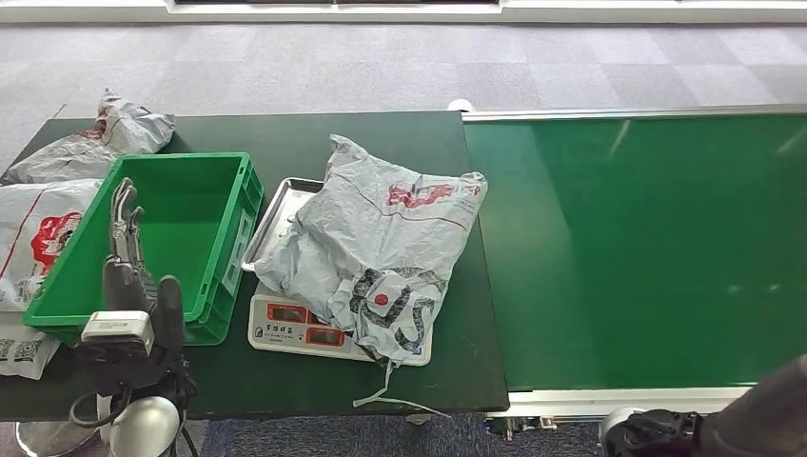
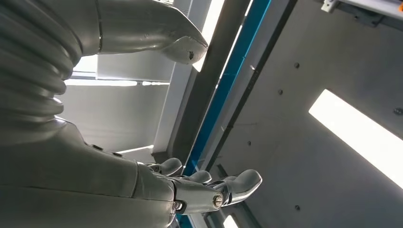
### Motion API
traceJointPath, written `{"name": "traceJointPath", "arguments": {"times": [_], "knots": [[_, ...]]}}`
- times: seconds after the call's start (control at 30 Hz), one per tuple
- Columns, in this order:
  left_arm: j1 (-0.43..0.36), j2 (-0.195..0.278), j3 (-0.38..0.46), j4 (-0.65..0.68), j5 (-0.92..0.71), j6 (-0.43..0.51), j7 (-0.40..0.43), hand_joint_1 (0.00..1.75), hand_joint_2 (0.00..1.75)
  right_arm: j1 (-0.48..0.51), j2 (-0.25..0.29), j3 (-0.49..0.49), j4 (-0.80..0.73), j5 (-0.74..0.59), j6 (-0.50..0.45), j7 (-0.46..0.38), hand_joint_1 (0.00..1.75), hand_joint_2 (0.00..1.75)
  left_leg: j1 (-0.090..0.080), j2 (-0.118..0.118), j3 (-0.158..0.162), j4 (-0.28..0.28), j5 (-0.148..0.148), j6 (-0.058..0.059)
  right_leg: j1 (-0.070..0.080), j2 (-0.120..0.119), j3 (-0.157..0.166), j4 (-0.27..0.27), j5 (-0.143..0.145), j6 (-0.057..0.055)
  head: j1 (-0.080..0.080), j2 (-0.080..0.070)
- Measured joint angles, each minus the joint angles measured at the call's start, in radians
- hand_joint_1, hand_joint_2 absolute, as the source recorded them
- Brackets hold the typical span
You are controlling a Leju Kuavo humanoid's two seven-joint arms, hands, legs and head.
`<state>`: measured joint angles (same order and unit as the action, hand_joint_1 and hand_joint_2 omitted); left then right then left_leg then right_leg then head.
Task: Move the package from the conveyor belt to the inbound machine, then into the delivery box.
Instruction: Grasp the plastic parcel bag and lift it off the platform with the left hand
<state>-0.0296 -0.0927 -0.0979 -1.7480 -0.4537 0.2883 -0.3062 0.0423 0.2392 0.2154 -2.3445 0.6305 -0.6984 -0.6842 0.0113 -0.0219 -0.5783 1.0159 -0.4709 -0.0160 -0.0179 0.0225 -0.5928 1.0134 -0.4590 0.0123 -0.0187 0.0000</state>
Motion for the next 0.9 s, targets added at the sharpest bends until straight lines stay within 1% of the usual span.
{"name": "traceJointPath", "arguments": {"times": [0.17, 0.3, 0.37, 0.43, 0.47, 0.5, 0.53, 0.57, 0.6, 0.67, 0.7, 0.73, 0.77, 0.8, 0.83, 0.87, 0.9], "knots": [[-0.077, 0.051, -0.018, 0.038, -0.134, -0.040, 0.045, 0.00, 1.75, 0.024, -0.003, -0.032, -0.004, -0.081, 0.000, -0.012, 0.00, 1.75, 0.000, -0.001, 0.000, 0.000, 0.000, 0.000, 0.000, -0.001, 0.000, 0.000, 0.000, 0.000, 0.000, 0.000], [-0.157, 0.098, -0.052, 0.127, -0.213, -0.076, 0.079, 0.00, 1.75, 0.051, -0.003, -0.052, -0.004, -0.098, 0.001, -0.013, 0.00, 1.75, 0.000, 0.000, 0.000, 0.000, 0.001, -0.001, 0.000, 0.000, 0.000, 0.000, 0.000, 0.000, 0.000, 0.000], [-0.187, 0.112, -0.068, 0.177, -0.224, -0.085, 0.081, 0.00, 1.75, 0.061, -0.003, -0.056, -0.004, -0.103, 0.001, -0.013, 0.00, 1.75, 0.000, 0.000, 0.000, 0.000, 0.001, -0.001, 0.000, 0.001, 0.000, 0.000, 0.000, 0.000, 0.000, 0.000], [-0.208, 0.118, -0.083, 0.217, -0.226, -0.087, 0.077, 0.00, 1.75, 0.070, -0.002, -0.064, 0.000, -0.089, 0.001, -0.012, 0.00, 1.75, 0.000, 0.000, 0.000, 0.000, 0.001, -0.001, 0.000, 0.001, 0.000, 0.000, 0.000, 0.000, 0.000, 0.000], [-0.215, 0.120, -0.090, 0.232, -0.226, -0.088, 0.075, 0.00, 1.75, 0.075, 0.001, -0.072, 0.007, -0.067, 0.001, -0.006, 0.00, 1.75, 0.000, 0.000, 0.000, 0.000, 0.001, -0.001, 0.000, 0.001, 0.000, 0.000, 0.000, 0.000, 0.000, 0.000], [-0.220, 0.122, -0.098, 0.245, -0.228, -0.088, 0.075, 0.00, 1.75, 0.081, 0.004, -0.085, 0.025, -0.016, 0.001, 0.020, 0.00, 1.75, 0.000, 0.000, 0.000, 0.000, 0.001, -0.001, 0.000, 0.001, 0.000, 0.000, 0.000, 0.000, 0.000, 0.000], [-0.226, 0.123, -0.107, 0.258, -0.230, -0.090, 0.078, 0.00, 1.75, 0.087, 0.006, -0.101, 0.055, 0.068, 0.007, 0.075, 0.00, 1.75, 0.000, 0.000, 0.000, 0.000, 0.001, -0.001, 0.000, 0.001, 0.000, 0.000, 0.000, 0.000, 0.000, 0.000], [-0.232, 0.124, -0.117, 0.270, -0.232, -0.096, 0.082, 0.00, 1.75, 0.095, 0.003, -0.122, 0.096, 0.193, 0.020, 0.173, 0.00, 1.75, 0.000, 0.000, 0.000, 0.000, 0.000, -0.001, 0.000, 0.001, 0.000, 0.000, 0.000, 0.000, 0.000, 0.000], [-0.241, 0.125, -0.129, 0.285, -0.231, -0.105, 0.087, 0.00, 1.75, 0.103, -0.006, -0.148, 0.145, 0.349, 0.035, 0.317, 0.00, 1.75, 0.000, -0.001, 0.000, 0.000, 0.000, -0.001, 0.000, 0.001, 0.000, 0.000, 0.000, 0.000, 0.000, 0.000], [-0.263, 0.124, -0.157, 0.312, -0.226, -0.126, 0.096, 0.00, 1.75, 0.127, -0.037, -0.210, 0.235, 0.633, 0.048, 0.654, 0.00, 1.75, 0.000, -0.004, -0.001, 0.000, 0.001, 0.000, 0.000, -0.002, 0.000, 0.000, 0.000, 0.000, 0.000, 0.000], [-0.271, 0.124, -0.170, 0.322, -0.222, -0.133, 0.100, 0.00, 1.31, 0.140, -0.051, -0.244, 0.272, 0.714, 0.038, 0.813, 0.00, 1.75, 0.000, -0.005, -0.002, 0.001, 0.001, 0.001, -0.001, -0.004, 0.000, 0.000, 0.000, 0.000, 0.000, 0.000], [-0.276, 0.124, -0.181, 0.330, -0.220, -0.137, 0.104, 0.00, 0.87, 0.153, -0.065, -0.277, 0.302, 0.736, 0.025, 0.935, 0.00, 1.75, 0.000, -0.007, -0.003, 0.001, 0.002, 0.001, -0.001, -0.005, 0.000, 0.000, 0.001, 0.001, 0.000, 0.000], [-0.280, 0.124, -0.190, 0.335, -0.217, -0.139, 0.107, 0.00, 0.44, 0.163, -0.075, -0.306, 0.327, 0.718, 0.014, 1.015, 0.00, 1.75, -0.001, -0.007, -0.003, 0.001, 0.002, 0.001, -0.002, -0.005, 0.000, 0.000, 0.001, 0.002, 0.000, 0.000], [-0.282, 0.124, -0.198, 0.338, -0.215, -0.141, 0.111, 0.00, 0.00, 0.171, -0.082, -0.329, 0.346, 0.679, 0.009, 1.040, 0.00, 1.75, -0.001, -0.006, -0.003, 0.001, 0.002, 0.001, -0.002, -0.004, 0.000, 0.000, 0.001, 0.002, 0.000, 0.000], [-0.283, 0.125, -0.203, 0.341, -0.212, -0.141, 0.114, 0.00, 0.00, 0.177, -0.085, -0.348, 0.358, 0.639, 0.007, 1.011, 0.00, 1.75, -0.002, -0.005, -0.003, 0.001, 0.001, 0.001, -0.003, -0.003, -0.001, 0.000, 0.002, 0.002, 0.000, 0.000], [-0.284, 0.125, -0.207, 0.342, -0.208, -0.141, 0.117, 0.00, 0.00, 0.179, -0.082, -0.367, 0.367, 0.615, 0.006, 0.935, 0.00, 1.75, -0.002, -0.004, -0.003, 0.001, 0.001, 0.001, -0.003, -0.002, -0.002, 0.000, 0.002, 0.002, 0.000, 0.000], [-0.284, 0.126, -0.209, 0.343, -0.205, -0.141, 0.119, 0.00, 0.00, 0.178, -0.077, -0.385, 0.372, 0.605, 0.005, 0.839, 0.00, 1.75, -0.002, -0.003, -0.003, 0.001, 0.001, 0.001, -0.002, -0.001, -0.002, 0.000, 0.002, 0.002, 0.000, 0.000]]}}
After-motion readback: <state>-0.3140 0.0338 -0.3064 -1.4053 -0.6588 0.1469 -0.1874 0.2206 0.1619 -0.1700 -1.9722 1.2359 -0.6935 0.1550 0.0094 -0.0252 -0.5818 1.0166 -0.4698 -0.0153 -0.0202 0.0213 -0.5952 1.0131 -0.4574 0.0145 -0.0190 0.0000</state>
